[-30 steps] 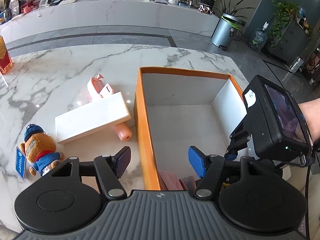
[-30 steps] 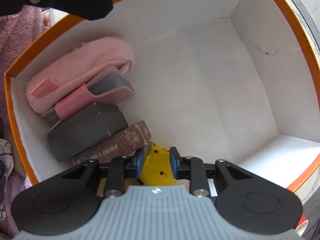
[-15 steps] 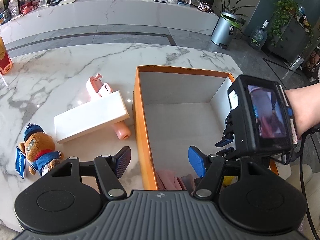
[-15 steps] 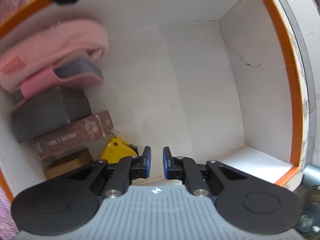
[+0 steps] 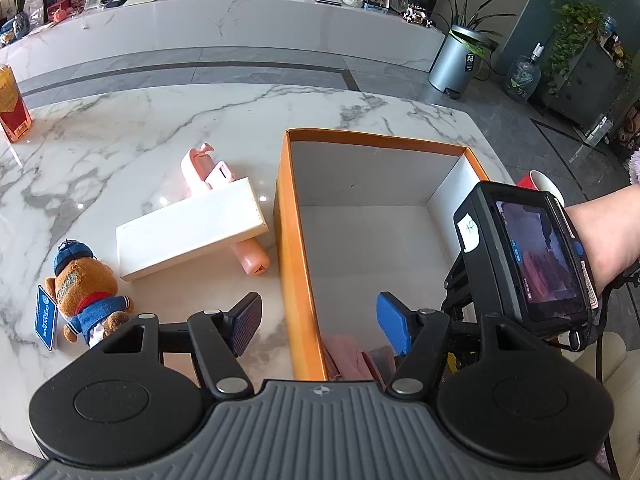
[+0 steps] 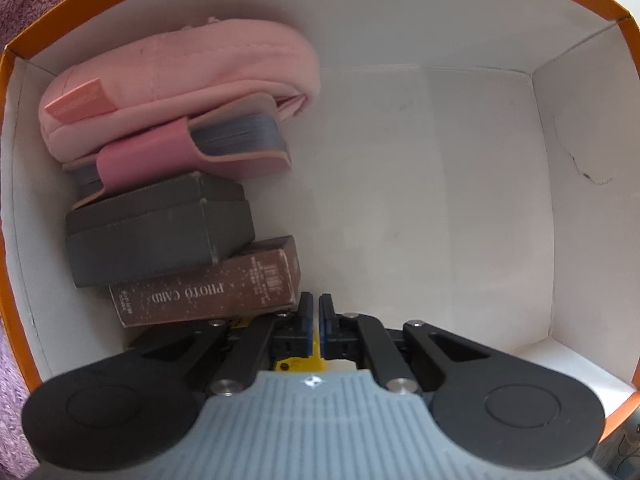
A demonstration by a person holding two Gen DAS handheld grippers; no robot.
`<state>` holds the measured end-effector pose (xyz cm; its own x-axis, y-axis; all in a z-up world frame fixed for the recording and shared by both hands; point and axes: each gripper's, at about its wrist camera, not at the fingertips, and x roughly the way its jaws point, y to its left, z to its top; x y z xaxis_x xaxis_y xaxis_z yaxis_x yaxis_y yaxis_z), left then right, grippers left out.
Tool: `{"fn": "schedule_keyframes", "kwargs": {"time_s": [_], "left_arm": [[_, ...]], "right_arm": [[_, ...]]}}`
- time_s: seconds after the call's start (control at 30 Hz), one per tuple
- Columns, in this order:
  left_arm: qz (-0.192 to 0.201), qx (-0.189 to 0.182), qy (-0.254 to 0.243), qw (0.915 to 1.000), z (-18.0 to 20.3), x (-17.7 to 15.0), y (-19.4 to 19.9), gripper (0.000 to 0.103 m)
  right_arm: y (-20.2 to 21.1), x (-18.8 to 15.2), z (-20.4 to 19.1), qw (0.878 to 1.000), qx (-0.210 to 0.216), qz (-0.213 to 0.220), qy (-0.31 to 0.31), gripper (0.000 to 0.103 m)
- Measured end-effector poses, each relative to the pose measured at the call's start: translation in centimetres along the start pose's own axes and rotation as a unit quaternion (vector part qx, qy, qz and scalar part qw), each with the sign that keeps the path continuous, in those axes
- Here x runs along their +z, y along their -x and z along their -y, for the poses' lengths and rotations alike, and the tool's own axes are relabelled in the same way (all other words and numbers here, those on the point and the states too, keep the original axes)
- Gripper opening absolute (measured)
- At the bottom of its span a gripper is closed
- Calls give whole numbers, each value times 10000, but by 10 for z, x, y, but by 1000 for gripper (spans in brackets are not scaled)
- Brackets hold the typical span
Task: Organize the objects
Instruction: 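Open the right tool to release the tape measure and withdraw, then grasp the teddy bear keychain with the left tool while the right tool grasps the orange knitted fruit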
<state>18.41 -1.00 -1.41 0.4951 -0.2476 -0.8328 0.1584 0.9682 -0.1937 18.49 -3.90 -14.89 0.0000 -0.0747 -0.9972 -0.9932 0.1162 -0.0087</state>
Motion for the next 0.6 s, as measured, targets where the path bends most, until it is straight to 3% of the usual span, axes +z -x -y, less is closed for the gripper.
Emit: {"fn": "schedule_keyframes", "kwargs": {"time_s": [0.23,0.43,0.6], "left_arm": [[72,-26,-71,9999,3,-2,11,75],[264,-2,-126,9996,-3,-9,36,75],[489,117,52,9987,-31,-17,62,73]], "right_arm": [[27,-2,-3,9974,-53,331,-641,6],[57,-2,-25,9922,-365,502,-1077,6],[98,-1,-46,9748,-483,1259,-1776,11]]}}
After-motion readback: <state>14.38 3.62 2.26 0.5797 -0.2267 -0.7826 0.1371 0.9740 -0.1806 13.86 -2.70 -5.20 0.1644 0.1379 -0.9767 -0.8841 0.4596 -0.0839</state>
